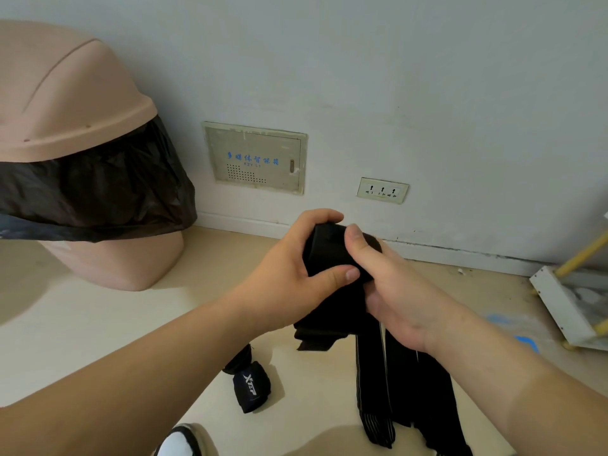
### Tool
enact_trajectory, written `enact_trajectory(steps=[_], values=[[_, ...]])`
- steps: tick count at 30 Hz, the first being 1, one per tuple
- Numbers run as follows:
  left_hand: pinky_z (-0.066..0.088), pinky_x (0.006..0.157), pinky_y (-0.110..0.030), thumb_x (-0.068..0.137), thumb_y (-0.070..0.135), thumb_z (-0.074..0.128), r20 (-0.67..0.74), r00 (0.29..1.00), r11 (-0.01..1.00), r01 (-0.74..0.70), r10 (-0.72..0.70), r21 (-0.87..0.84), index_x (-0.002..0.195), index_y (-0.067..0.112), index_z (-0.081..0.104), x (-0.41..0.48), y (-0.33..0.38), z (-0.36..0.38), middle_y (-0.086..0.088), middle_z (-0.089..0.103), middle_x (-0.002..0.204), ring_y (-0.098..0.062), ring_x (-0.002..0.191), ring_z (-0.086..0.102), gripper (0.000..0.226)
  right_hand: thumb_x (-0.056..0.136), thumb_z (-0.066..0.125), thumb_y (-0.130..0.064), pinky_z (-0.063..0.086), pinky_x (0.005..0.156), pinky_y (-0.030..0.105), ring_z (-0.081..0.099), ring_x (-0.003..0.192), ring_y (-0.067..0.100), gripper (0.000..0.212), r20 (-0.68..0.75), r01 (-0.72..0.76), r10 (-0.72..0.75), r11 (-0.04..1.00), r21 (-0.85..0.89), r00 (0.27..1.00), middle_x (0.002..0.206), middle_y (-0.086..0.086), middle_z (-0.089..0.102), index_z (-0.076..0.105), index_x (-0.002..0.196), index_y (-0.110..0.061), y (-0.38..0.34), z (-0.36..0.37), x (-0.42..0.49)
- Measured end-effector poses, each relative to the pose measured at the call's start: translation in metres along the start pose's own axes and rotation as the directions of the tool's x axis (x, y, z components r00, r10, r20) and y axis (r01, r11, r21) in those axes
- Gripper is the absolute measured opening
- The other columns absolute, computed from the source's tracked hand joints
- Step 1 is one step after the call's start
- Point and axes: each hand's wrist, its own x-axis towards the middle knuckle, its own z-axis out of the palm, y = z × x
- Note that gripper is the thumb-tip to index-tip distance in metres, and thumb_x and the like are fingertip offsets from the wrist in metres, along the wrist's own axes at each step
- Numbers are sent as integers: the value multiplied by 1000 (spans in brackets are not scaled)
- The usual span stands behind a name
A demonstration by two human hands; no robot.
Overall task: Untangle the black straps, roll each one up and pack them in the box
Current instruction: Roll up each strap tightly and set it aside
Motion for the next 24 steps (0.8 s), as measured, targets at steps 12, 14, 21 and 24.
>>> enact_trajectory(steps=[12, 14, 21, 24], values=[[52, 111, -41, 99, 60, 57, -60, 959, 925, 248, -276, -287, 135, 49, 60, 15, 11, 11, 10, 65, 135, -10, 125, 64, 37, 92, 80, -29, 61, 93, 43, 74, 112, 29, 34, -154, 178, -183, 983, -44, 971, 120, 9, 76, 69, 124, -27, -7, -5, 3], [57, 105, -46, 103, 64, 47, -14, 943, 905, 315, -333, -286, 130, 41, 63, 15, 11, 11, 4, 72, 126, -17, 118, 71, 39, 94, 79, -16, 61, 83, 34, 73, 107, 26, 32, -131, 210, -222, 972, -104, 966, 119, 7, 72, 69, 120, -33, -5, -7, 2], [62, 97, -54, 94, 74, 57, 77, 904, 840, 420, -421, -344, 128, 34, 62, 14, 7, 15, -3, 75, 125, -25, 111, 77, 53, 84, 70, 13, 63, 84, 45, 74, 105, 31, 54, -41, 262, -269, 957, -124, 962, 115, 11, 75, 75, 113, -31, -7, -11, 2], [62, 99, -49, 93, 69, 64, 52, 907, 838, 406, -417, -364, 129, 31, 61, 14, 8, 16, -3, 75, 123, -22, 108, 77, 53, 77, 71, 12, 64, 83, 48, 75, 105, 34, 58, -14, 252, -254, 963, -92, 967, 115, 13, 76, 76, 114, -32, -9, -11, 3]])
